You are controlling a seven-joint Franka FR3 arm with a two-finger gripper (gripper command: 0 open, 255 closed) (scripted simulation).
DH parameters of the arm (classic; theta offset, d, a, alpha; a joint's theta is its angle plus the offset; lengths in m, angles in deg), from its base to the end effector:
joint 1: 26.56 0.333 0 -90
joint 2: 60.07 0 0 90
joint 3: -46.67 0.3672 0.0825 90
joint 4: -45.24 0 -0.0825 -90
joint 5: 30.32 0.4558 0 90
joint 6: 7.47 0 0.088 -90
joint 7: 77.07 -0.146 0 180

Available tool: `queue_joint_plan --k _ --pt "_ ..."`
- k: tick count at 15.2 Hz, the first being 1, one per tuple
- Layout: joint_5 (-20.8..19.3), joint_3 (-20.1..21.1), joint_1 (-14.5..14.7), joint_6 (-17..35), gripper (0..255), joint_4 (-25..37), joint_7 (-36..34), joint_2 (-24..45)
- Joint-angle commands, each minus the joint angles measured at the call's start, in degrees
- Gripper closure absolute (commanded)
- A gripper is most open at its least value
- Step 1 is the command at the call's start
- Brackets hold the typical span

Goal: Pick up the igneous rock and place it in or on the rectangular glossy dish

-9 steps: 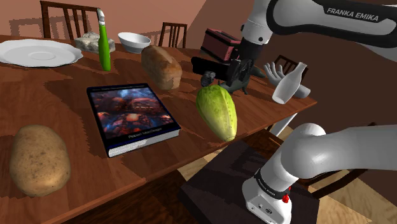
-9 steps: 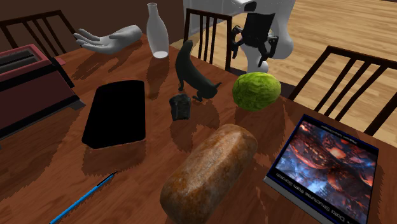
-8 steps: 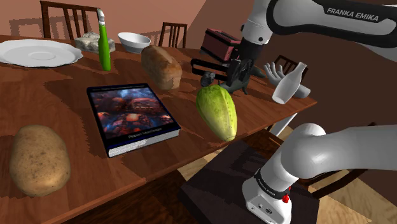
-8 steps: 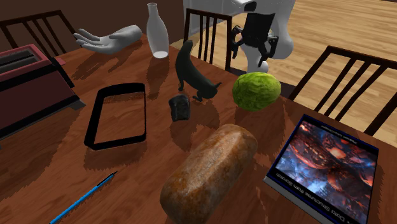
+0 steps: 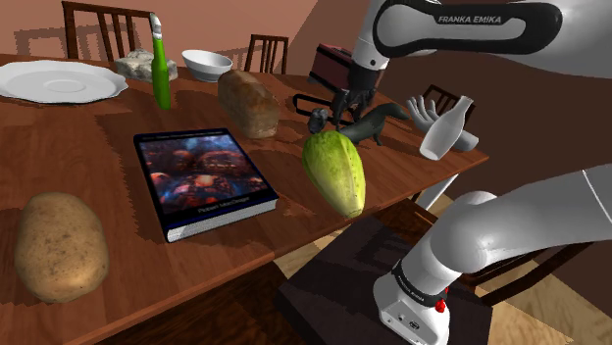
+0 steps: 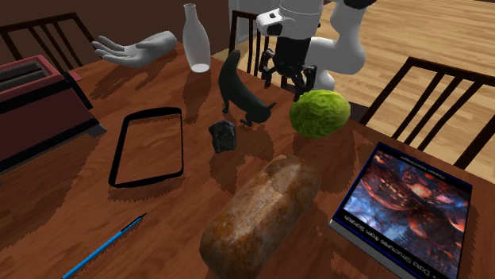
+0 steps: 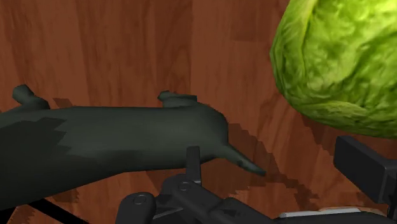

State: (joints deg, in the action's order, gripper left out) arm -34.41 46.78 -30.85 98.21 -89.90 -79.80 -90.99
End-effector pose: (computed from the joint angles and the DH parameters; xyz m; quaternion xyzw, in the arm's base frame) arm 0.4342 -0.0400 0.5150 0.9980 -0.0512 0.0123 0.0351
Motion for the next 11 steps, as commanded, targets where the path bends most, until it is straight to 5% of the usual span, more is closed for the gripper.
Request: queue_joint_plan --k 1,11 --pt "-0.6 -0.7 -0.9 2.0 0 2.6 -0.3 4.4" --pt "-1.9 -4.0 -4.4 8.9 0 14.7 -1.9 22.3"
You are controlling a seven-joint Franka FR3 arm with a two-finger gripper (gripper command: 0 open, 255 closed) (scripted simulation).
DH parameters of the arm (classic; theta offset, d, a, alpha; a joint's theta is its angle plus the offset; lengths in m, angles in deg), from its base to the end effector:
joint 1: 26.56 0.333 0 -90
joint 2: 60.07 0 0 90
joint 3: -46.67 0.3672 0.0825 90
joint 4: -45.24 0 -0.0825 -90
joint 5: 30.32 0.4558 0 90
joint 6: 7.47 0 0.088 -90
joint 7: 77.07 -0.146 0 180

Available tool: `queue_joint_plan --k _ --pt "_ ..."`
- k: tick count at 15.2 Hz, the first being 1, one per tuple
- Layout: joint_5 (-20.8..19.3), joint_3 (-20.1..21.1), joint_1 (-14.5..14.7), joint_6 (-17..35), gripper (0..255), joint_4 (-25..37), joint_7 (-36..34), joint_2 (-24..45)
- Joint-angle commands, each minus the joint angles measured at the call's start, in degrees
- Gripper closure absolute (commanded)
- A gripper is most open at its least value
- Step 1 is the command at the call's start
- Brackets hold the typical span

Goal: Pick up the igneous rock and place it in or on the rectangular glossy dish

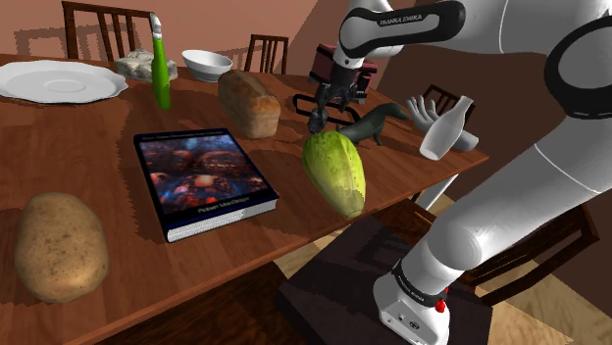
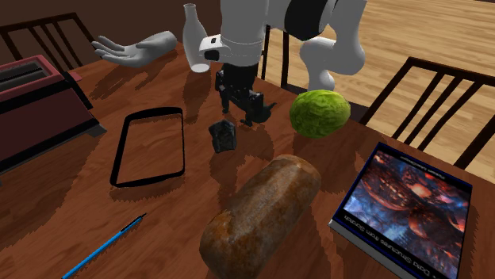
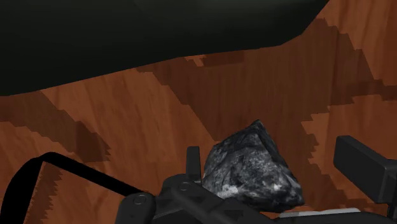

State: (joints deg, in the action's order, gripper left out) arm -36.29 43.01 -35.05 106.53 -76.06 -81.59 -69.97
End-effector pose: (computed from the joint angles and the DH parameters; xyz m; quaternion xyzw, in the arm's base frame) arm 0.5523 -0.1304 0.4777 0.9910 -0.1245 0.0197 0.0440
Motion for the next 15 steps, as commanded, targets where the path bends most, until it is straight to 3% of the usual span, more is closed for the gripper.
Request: queue_joint_plan --k 1,7,15 --pt "0.0 -0.3 -0.2 1.3 0 0.3 -0.1 1.5" --pt "-0.2 -0.5 -0.4 6.3 0 -3.0 -0.1 3.2" --pt "-0.2 -0.5 -0.4 6.3 0 -3.0 -0.1 3.2"
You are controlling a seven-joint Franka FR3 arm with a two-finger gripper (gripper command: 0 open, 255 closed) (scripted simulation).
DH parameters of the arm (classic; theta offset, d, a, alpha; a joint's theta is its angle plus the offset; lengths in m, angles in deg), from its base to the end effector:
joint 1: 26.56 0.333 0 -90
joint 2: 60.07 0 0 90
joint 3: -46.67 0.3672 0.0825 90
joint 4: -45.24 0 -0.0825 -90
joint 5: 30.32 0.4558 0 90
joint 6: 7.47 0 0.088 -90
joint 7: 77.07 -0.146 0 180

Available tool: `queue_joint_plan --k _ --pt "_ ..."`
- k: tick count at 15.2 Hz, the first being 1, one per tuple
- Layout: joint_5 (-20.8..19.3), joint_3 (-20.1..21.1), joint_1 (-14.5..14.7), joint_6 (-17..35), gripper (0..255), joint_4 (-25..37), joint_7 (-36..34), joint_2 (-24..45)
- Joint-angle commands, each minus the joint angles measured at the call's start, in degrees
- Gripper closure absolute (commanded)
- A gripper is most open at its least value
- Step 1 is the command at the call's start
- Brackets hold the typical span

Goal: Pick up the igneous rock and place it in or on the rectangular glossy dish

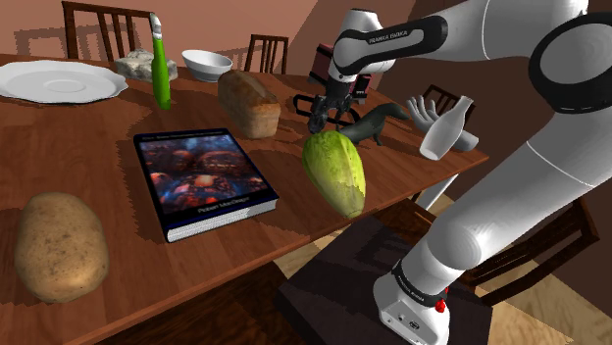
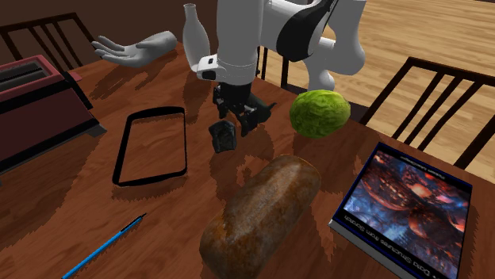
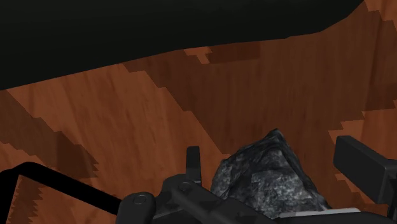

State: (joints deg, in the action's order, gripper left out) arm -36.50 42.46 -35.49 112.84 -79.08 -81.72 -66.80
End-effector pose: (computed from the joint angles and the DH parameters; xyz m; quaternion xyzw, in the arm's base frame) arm 0.5590 -0.1400 0.4279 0.9905 -0.1285 0.0204 0.0445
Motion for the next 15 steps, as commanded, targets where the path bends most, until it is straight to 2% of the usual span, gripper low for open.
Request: queue_joint_plan --k 1,10,11,15 --pt "0.0 0.0 0.0 0.0 255 0.0 0.0 0.0" --pt "0.0 0.0 0.0 0.0 255 0.0 0.0 0.0" --pt "0.0 0.0 0.0 0.0 0 0.0 0.0 0.0" --pt "1.9 1.2 -0.3 -11.8 0 15.7 -23.8 7.9"
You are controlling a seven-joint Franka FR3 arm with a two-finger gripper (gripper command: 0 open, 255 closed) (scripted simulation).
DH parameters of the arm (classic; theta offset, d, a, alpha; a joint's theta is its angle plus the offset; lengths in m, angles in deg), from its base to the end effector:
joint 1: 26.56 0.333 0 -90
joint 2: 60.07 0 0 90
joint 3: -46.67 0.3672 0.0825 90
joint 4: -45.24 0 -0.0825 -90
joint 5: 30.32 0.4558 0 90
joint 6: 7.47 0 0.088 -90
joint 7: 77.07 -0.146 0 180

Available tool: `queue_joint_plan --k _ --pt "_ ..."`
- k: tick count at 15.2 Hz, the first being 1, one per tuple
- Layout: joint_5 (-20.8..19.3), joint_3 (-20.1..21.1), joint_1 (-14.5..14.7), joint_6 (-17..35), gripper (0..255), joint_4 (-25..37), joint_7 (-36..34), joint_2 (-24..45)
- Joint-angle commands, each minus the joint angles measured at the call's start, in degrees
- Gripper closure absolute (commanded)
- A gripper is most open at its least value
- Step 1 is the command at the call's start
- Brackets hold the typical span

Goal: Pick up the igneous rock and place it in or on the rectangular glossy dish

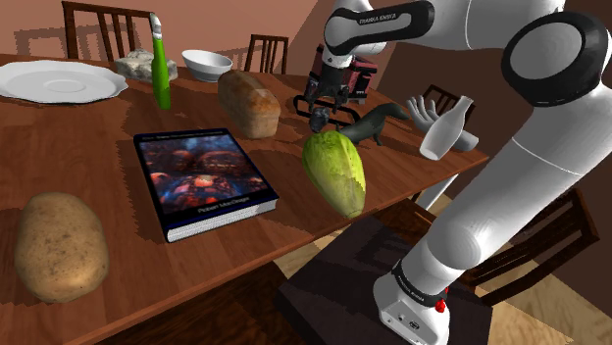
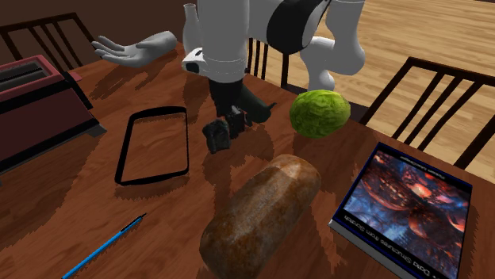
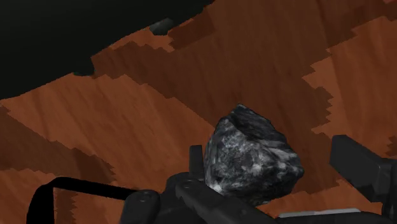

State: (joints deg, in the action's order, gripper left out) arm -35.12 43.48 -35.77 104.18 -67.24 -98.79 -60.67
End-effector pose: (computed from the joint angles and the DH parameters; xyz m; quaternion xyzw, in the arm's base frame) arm 0.6036 -0.1416 0.4617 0.9597 -0.2783 0.0011 0.0386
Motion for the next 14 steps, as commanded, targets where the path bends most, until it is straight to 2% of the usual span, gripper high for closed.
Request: queue_joint_plan --k 1,2,9,14 --pt "1.1 0.0 -0.1 -6.1 0 8.2 -12.3 4.1" --pt "1.4 -0.1 -0.1 -7.0 0 9.6 -14.0 4.8" --pt "1.3 -0.3 -0.2 -1.3 0 4.5 -14.0 5.5" --pt "1.3 -0.3 -0.2 -1.3 0 4.5 -14.0 5.5"
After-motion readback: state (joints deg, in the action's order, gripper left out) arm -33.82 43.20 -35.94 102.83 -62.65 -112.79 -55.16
